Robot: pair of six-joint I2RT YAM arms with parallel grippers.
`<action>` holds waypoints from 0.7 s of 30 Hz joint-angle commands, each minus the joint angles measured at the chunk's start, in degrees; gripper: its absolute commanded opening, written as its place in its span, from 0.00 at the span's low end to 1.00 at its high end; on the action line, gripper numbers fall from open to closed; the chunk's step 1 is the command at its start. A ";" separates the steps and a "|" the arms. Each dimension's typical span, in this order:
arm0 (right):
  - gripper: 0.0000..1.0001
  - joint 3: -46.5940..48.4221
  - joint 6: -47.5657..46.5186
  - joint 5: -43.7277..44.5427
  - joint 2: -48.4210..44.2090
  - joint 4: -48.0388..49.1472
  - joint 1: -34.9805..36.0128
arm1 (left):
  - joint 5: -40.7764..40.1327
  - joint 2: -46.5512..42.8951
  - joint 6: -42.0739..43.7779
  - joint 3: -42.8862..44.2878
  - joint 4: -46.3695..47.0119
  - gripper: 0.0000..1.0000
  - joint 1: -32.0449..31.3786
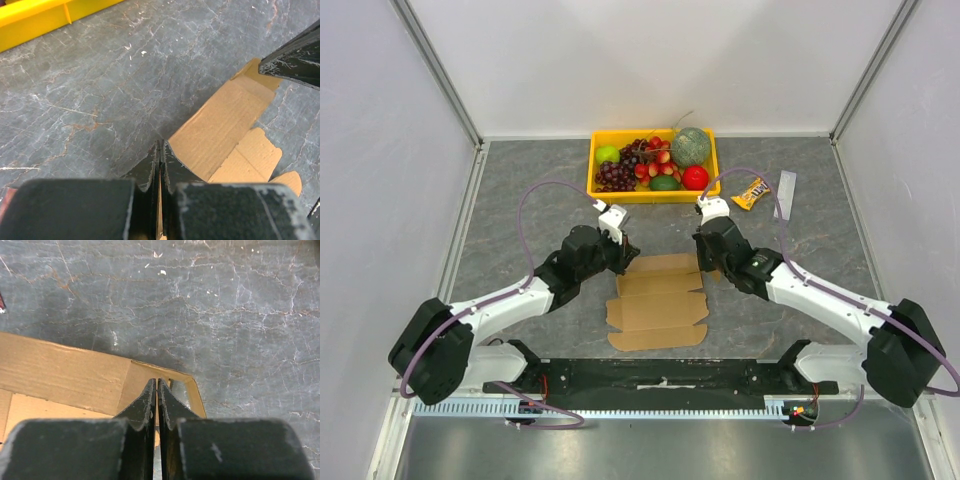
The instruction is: Fold the paper box
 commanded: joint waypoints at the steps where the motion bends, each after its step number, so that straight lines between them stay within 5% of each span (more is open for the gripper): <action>1: 0.07 1.00 1.18 -0.49 1.35 -1.16 -0.42 | 2.85 0.36 -0.47 -0.94 3.71 0.02 -0.17; 21: 0.05 0.12 1.44 -3.39 6.10 0.15 -0.77 | 10.76 1.24 -0.82 -1.11 3.53 0.02 -1.32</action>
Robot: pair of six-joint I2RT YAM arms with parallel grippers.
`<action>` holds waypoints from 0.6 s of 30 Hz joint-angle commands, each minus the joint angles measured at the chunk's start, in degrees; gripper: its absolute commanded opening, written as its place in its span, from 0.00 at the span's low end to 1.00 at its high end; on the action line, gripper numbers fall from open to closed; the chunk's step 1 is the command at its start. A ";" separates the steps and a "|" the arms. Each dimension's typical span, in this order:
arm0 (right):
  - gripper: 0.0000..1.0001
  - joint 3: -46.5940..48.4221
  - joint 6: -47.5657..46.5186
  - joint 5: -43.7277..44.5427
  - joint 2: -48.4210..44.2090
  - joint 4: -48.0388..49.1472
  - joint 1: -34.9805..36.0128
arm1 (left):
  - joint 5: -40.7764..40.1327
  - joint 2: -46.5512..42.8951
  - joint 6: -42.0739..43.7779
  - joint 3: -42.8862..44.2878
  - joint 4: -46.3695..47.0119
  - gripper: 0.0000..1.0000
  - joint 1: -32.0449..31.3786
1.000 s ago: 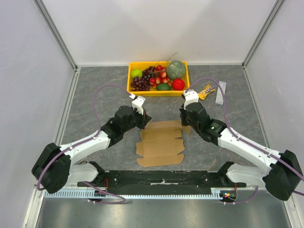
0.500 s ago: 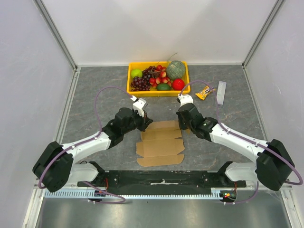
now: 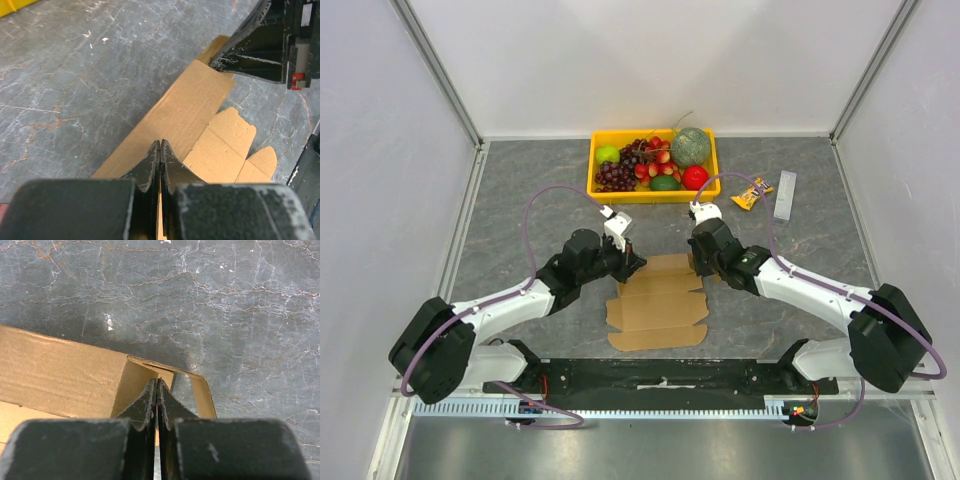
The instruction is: Fold the paper box
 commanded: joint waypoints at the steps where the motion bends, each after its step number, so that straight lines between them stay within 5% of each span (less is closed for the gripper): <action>1: 0.05 -0.06 0.92 -1.07 0.13 1.24 -0.27 | 3.24 1.52 -0.71 1.03 2.15 0.02 -0.90; 18: 0.04 -6.73 3.73 -14.95 -0.49 10.90 -6.07 | 2.37 3.99 0.26 2.09 1.19 0.02 -1.60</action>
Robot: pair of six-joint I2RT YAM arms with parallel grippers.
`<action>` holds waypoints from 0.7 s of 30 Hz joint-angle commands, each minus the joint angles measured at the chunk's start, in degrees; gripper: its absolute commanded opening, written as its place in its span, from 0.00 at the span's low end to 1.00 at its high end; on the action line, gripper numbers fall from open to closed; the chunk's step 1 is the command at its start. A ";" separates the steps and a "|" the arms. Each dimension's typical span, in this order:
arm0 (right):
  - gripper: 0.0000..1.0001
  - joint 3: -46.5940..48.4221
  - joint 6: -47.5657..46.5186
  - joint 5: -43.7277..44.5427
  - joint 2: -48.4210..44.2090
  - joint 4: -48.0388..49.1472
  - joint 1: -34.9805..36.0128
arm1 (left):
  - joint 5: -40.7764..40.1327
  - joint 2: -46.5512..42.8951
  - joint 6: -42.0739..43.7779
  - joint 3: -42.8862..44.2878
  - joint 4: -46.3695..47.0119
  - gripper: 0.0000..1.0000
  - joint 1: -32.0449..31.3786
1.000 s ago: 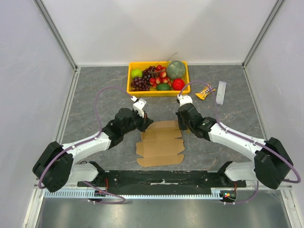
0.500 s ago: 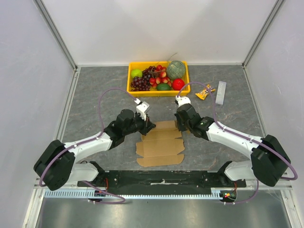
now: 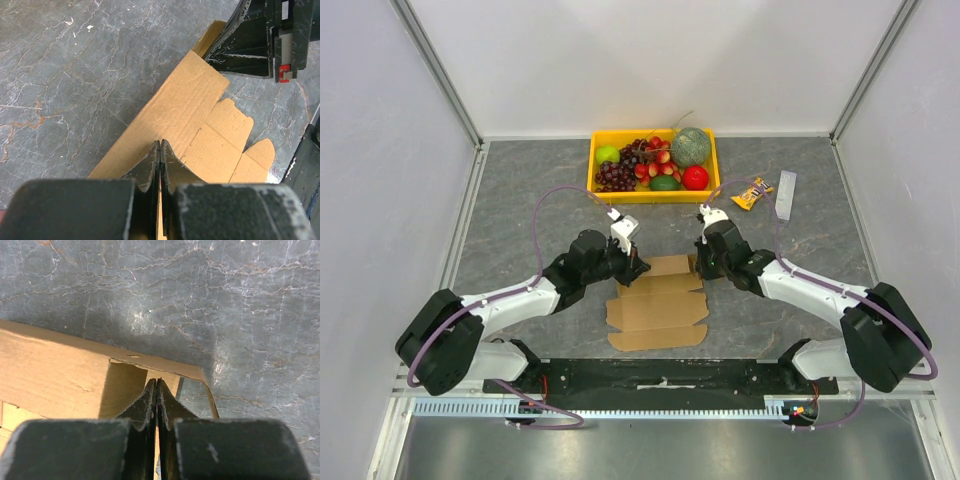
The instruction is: Fold the paper box
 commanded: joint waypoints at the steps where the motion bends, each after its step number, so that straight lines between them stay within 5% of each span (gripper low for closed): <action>1: 0.04 -2.50 1.87 -7.63 -0.99 6.43 -2.33 | 0.44 0.97 0.23 1.63 1.03 0.02 -0.23; 21: 0.06 -5.75 4.25 -22.32 1.38 19.18 -4.80 | 0.97 3.35 0.59 2.86 0.59 0.02 -1.20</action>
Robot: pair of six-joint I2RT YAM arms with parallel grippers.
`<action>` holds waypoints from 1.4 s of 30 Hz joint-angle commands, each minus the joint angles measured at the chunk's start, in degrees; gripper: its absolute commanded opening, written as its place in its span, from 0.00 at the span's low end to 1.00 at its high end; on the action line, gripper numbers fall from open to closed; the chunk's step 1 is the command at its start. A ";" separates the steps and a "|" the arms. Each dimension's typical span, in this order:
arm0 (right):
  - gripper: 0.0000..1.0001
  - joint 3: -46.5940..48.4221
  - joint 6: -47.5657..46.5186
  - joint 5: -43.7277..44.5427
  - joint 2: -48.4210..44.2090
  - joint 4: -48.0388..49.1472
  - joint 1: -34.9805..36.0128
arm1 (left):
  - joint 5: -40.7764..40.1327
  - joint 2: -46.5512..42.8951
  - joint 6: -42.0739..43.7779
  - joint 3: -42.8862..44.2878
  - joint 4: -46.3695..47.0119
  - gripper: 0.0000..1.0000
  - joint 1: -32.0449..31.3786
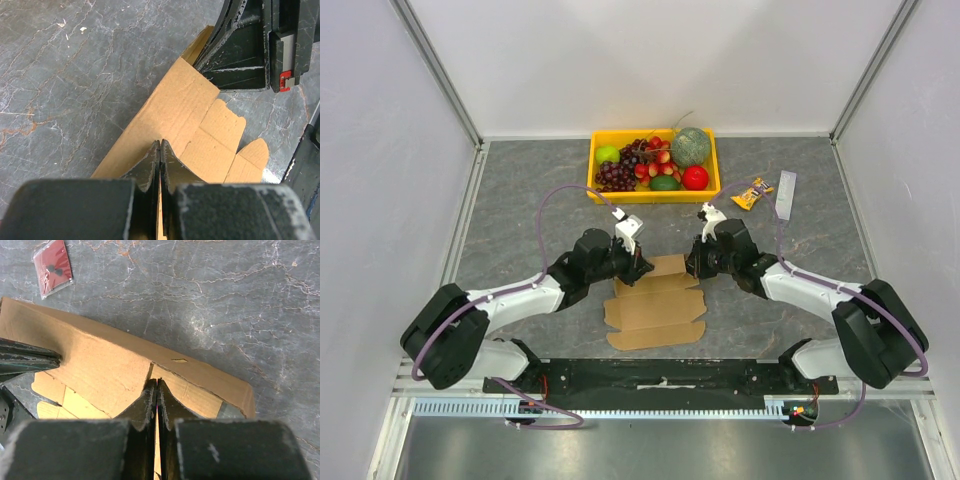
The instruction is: Fold the paper box
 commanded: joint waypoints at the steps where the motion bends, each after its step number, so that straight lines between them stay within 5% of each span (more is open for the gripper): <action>1: 0.06 -0.39 1.06 -3.09 0.29 4.49 -0.08 | 0.82 1.29 0.67 1.74 -0.17 0.02 -0.43; 13: 0.09 -6.81 8.79 -12.76 2.22 16.88 -4.47 | 0.82 2.00 1.02 2.27 -0.70 0.02 -0.78; 26: 0.10 -1.28 -3.07 7.71 0.29 -3.67 -5.26 | 0.47 2.61 1.11 2.62 -0.96 0.02 -0.69; 42: 0.10 -1.10 -6.41 8.43 4.68 -5.18 -5.18 | 0.47 2.79 1.20 2.80 -0.96 0.02 -0.78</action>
